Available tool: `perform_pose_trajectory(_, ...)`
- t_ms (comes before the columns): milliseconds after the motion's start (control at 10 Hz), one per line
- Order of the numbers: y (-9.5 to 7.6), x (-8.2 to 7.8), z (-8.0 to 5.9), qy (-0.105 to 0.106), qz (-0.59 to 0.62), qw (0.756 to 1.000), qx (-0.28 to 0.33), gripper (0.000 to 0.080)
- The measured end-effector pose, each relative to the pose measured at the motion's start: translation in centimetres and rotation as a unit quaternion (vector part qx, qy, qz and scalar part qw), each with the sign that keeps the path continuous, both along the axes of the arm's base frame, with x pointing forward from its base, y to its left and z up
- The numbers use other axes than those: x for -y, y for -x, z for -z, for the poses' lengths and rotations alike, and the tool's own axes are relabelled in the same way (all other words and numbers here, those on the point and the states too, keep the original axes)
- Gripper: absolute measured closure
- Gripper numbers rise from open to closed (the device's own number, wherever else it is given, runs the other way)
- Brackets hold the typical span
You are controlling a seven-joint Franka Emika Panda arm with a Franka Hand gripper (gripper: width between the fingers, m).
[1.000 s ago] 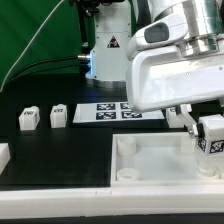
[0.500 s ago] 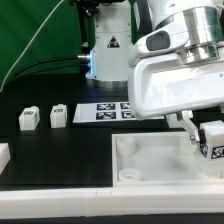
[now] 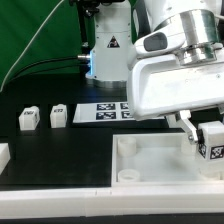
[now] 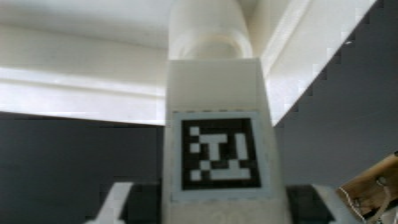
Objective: Assemble one leg
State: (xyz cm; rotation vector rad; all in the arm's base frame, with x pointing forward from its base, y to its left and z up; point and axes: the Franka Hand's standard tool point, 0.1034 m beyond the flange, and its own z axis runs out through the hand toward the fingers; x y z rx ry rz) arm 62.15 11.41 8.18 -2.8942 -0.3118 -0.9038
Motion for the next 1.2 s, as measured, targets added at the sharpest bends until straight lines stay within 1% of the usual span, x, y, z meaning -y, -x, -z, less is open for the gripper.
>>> perform_pose_trajectory(100, 0.0, 0.0, -0.1, 0.000, 0.000, 1.000, -0.001, 0.0505)
perform_pose_trajectory(200, 0.0, 0.0, -0.2, 0.000, -0.001, 1.000, 0.000, 0.0296)
perform_pose_trajectory(300, 0.0, 0.1, -0.2, 0.001, 0.000, 1.000, 0.000, 0.0296)
perform_pose_trajectory(400, 0.0, 0.1, -0.2, 0.001, 0.000, 1.000, 0.000, 0.0181)
perform_pose_trajectory(500, 0.0, 0.2, -0.2, 0.001, 0.000, 1.000, 0.000, 0.0181)
perform_pose_trajectory(600, -0.1, 0.3, -0.3, 0.001, 0.001, 1.000, 0.000, 0.0155)
perform_pose_trajectory(1000, -0.3, 0.3, -0.8, 0.001, 0.001, 1.000, 0.004, 0.0151)
perform_pose_trajectory(1200, -0.4, 0.3, -1.3, 0.001, 0.000, 1.000, 0.006, 0.0151)
